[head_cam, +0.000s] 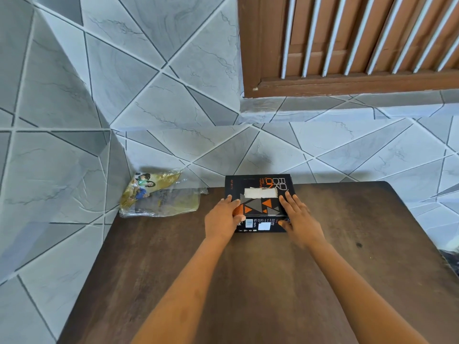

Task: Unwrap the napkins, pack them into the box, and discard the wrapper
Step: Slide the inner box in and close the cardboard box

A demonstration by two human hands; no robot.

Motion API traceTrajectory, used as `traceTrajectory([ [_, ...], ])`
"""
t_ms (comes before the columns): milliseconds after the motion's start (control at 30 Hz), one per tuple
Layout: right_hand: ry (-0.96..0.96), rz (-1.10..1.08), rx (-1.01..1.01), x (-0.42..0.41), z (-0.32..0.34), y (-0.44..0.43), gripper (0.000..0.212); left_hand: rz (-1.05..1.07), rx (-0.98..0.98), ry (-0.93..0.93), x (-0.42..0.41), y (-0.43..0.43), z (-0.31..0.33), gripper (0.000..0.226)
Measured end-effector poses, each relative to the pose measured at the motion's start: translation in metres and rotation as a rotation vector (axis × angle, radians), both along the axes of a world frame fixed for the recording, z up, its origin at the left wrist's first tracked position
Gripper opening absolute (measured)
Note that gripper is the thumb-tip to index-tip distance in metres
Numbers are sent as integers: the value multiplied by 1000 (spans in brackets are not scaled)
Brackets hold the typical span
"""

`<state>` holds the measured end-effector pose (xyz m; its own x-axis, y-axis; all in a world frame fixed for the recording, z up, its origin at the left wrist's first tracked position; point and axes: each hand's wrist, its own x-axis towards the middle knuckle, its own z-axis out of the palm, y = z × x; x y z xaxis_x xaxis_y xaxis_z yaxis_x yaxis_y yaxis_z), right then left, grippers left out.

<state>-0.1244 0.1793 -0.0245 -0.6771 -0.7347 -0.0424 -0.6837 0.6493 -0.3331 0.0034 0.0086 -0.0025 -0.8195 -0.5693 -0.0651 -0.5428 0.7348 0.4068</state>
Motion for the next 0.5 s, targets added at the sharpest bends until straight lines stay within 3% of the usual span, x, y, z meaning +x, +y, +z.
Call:
traceTrajectory([
  [100,53,-8,79,2,0,0,70,-23,10,9,1,0,-1,51],
  [233,49,-59,141,15,10,-12,72,-57,311,137,18,-12,-3,54],
  [500,-85,116,-294,94,29,-105,57,227,298,269,107,-86,-11,37],
])
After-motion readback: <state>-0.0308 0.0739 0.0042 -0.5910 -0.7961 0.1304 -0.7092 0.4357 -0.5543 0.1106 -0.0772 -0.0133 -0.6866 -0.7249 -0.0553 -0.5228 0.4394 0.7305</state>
